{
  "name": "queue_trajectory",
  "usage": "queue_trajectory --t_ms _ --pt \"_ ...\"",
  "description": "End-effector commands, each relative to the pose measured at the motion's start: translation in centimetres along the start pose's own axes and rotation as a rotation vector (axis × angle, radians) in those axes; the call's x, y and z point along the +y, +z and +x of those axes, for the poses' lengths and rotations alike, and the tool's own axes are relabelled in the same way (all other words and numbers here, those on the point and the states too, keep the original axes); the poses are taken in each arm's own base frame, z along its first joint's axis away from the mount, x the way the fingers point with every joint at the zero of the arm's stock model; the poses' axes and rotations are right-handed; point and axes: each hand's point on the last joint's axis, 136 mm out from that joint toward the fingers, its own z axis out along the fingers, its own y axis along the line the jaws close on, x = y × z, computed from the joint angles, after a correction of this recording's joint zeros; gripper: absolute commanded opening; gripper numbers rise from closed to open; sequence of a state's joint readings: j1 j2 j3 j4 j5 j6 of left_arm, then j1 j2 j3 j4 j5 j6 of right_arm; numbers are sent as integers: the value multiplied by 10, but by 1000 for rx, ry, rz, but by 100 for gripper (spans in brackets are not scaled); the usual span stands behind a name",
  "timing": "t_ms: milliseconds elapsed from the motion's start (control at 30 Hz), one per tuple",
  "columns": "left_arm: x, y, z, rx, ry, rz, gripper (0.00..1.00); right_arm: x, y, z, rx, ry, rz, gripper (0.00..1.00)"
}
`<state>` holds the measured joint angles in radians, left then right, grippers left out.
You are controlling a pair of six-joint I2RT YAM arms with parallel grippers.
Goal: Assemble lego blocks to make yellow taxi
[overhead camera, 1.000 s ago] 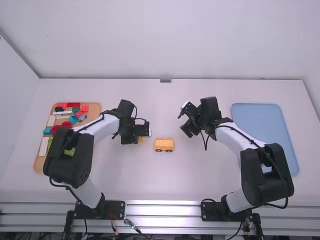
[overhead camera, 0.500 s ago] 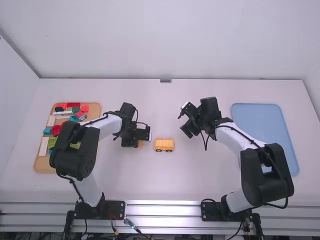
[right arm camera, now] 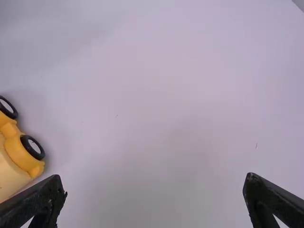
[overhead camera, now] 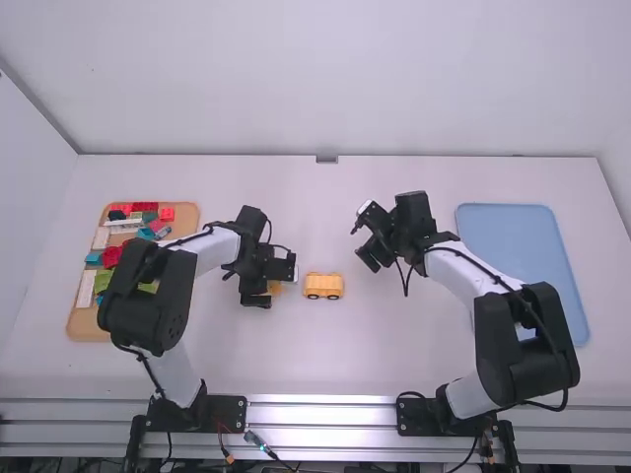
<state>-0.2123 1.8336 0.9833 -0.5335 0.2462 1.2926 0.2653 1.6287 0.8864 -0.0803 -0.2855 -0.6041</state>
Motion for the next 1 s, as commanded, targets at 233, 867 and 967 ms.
queue_trajectory --t_ms 233,867,967 --pt "14 -42 -14 -433 -31 -14 99 -5 -6 -10 -24 -4 11 98" --pt "8 -22 -10 -672 -189 -121 99 74 -21 -13 -393 -298 -366 99" --pt "7 -20 -9 -664 -190 -120 100 80 -23 -12 -410 -308 -391 99"
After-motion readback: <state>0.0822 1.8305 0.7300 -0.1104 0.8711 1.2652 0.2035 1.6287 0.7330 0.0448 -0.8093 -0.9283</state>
